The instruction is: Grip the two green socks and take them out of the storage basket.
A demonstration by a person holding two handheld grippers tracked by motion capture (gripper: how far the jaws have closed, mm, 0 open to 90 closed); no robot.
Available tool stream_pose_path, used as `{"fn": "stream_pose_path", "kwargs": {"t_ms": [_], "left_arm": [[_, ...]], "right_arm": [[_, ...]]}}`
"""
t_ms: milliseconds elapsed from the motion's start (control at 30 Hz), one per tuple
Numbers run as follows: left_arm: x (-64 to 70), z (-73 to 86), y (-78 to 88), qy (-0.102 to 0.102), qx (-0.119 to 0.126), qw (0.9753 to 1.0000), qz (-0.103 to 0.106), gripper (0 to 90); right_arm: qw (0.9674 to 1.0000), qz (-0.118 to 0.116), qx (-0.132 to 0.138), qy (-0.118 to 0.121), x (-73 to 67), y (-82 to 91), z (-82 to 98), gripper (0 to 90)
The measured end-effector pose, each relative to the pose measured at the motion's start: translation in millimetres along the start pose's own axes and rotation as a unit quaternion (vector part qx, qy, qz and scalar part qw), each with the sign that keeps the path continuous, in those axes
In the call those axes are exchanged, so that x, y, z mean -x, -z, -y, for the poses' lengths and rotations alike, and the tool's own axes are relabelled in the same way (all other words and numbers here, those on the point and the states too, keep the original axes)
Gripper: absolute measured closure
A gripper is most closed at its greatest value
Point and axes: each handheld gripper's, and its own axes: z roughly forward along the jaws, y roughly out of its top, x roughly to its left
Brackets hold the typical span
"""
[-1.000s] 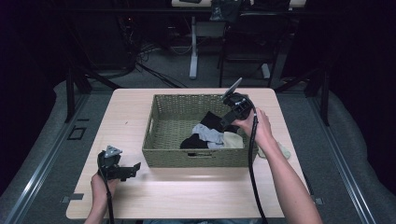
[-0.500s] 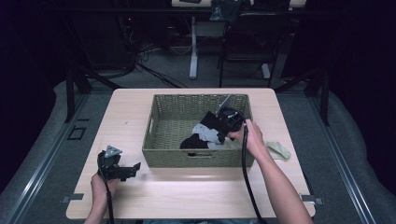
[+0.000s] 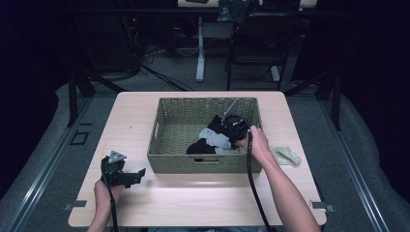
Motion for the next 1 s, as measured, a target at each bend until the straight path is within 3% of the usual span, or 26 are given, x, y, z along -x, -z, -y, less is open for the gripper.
{"fn": "stream_pose_path", "kwargs": {"t_ms": [100,133,167,200,233,267,300,467,1000], "left_arm": [[-0.2,0.0,0.0,-0.001,-0.001,1.0000,0.000,0.8],[-0.2,0.0,-0.1,-0.001,-0.001,1.0000,0.000,0.8],[-0.2,-0.1,0.0,-0.001,0.000,1.0000,0.000,0.8],[-0.2,-0.1,0.0,-0.001,0.000,1.0000,0.000,0.8],[0.2,-0.1,-0.3,0.000,0.000,1.0000,-0.001,0.8],[0.2,-0.1,-0.3,0.000,0.000,1.0000,-0.001,0.8],[0.3,-0.1,-0.3,0.000,0.000,1.0000,-0.001,0.8],[0.4,-0.2,-0.1,0.000,0.000,1.0000,-0.001,0.8],[0.6,-0.4,-0.1,-0.001,-0.002,1.0000,0.000,0.8]], "right_arm": [[1.0000,0.004,-0.001,0.004,1.3,6.9,0.1,83.4],[0.9997,-0.003,0.023,-0.008,0.5,7.3,2.0,83.8],[0.9998,0.000,0.021,0.001,2.6,18.2,2.5,84.0],[0.9998,0.000,0.021,0.001,2.6,18.2,2.5,84.0],[0.9993,-0.004,0.037,0.000,3.3,28.7,4.3,84.1],[0.9993,-0.004,0.037,0.000,3.3,28.7,4.3,84.1],[0.9991,-0.006,0.041,0.006,4.4,42.5,5.9,84.1],[0.9979,-0.006,0.064,0.008,4.9,67.2,9.7,84.1],[0.9949,-0.009,0.100,0.015,6.8,131.3,14.2,84.1]]}}
